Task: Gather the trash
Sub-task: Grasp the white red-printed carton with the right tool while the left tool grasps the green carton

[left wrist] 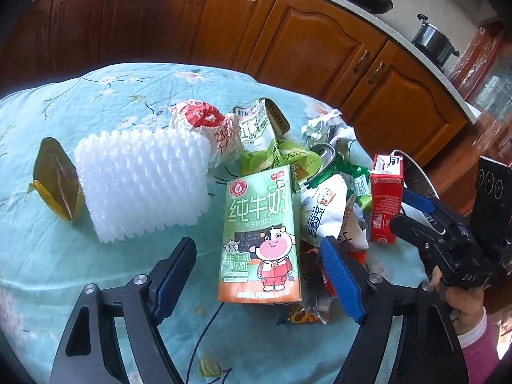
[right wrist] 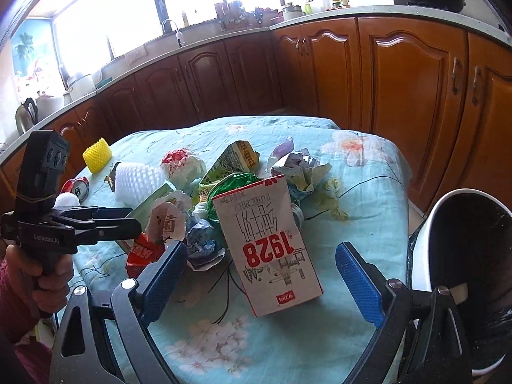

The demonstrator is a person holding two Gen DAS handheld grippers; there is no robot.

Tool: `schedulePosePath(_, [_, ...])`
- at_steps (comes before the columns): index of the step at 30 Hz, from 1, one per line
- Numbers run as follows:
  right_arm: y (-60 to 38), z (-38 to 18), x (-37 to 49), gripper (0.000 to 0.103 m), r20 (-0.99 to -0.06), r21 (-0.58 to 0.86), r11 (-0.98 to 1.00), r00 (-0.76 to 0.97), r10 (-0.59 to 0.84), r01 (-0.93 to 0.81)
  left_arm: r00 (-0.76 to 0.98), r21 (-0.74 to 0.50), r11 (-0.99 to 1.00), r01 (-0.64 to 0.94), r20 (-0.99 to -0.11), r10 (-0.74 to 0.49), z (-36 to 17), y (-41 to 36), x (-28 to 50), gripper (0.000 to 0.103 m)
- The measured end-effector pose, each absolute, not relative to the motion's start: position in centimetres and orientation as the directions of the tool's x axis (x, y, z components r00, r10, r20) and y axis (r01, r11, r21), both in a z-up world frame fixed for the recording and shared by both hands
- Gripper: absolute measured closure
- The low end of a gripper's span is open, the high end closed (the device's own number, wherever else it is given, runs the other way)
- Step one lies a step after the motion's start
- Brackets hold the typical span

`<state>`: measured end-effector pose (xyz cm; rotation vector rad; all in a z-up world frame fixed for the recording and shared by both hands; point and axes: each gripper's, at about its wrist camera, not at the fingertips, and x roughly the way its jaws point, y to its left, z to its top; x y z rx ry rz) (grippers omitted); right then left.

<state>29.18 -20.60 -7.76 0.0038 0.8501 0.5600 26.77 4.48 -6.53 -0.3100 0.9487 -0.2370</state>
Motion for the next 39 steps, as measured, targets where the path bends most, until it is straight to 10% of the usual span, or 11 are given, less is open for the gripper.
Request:
schedulePosePath(5, [-21.0,-8.5,29.4,0.05,-0.717,0.253,0.872,0.524,0.459,-0.418,0.576,-0.363,0.928,0.08,-0.743,-0.34,-6.5,4.0,26.2,0.055])
schedulePosePath(21, [-24.3,-4.4,23.8,0.054,-0.619,0.3,0.911,0.668,0.413,-0.284,0.716,-0.305,0.935,0.179,-0.612,-0.337,-1.6,1.8,21.2,0.055])
schedulePosePath(39, [-24.9,-5.0,21.5,0.055,-0.623,0.335,0.906,0.661,0.419,-0.258,0.635,-0.251,0.953,0.17,-0.711,-0.301,-4.9,0.8,21.2,0.04])
